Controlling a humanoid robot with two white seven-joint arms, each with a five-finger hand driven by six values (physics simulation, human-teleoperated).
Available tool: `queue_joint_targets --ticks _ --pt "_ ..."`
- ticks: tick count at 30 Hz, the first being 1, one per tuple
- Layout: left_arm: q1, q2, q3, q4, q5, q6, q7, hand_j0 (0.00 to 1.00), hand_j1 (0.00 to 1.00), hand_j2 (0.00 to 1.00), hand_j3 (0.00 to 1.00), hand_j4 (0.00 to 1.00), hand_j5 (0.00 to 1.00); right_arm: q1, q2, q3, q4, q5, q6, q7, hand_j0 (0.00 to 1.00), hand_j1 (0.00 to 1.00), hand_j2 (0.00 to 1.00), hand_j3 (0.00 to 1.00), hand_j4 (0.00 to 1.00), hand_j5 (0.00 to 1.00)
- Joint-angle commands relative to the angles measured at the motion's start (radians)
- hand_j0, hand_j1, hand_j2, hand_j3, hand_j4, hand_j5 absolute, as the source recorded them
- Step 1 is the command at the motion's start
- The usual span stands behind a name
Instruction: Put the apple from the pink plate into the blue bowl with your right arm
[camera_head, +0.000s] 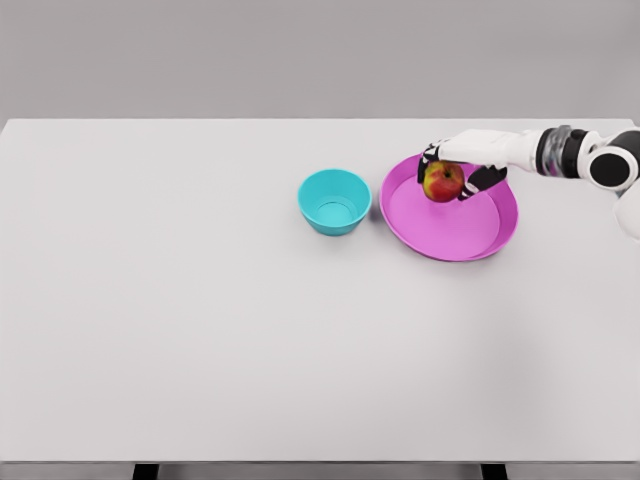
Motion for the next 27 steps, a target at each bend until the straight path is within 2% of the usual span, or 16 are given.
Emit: queue_joint_targets --ticks 1,16,20,27 --pt "0.000 0.000 0.000 -0.001 0.000 0.000 0.001 1.00 1.00 1.00 1.00 1.00 1.00 -0.005 0.001 -0.001 -0.008 -0.008 0.002 0.000 0.43 0.43 0.43 0.43 0.43 0.43" --pt "0.000 0.000 0.000 -0.001 0.000 0.000 0.000 1.00 1.00 1.00 1.00 1.00 1.00 -0.012 0.027 0.008 -0.226 -0.010 0.002 0.000 0.41 0.41 0.41 0.41 0.41 0.41" --pt "0.000 0.000 0.000 0.001 0.000 0.000 0.000 1.00 1.00 1.00 1.00 1.00 1.00 -0.012 0.051 0.013 -0.255 -0.010 0.002 0.000 0.42 0.42 0.42 0.42 0.42 0.42" --pt "0.000 0.000 0.000 -0.001 0.000 0.000 0.000 1.00 1.00 1.00 1.00 1.00 1.00 -0.029 0.099 0.060 -0.247 -0.007 0.002 0.000 0.41 0.41 0.41 0.41 0.41 0.41"
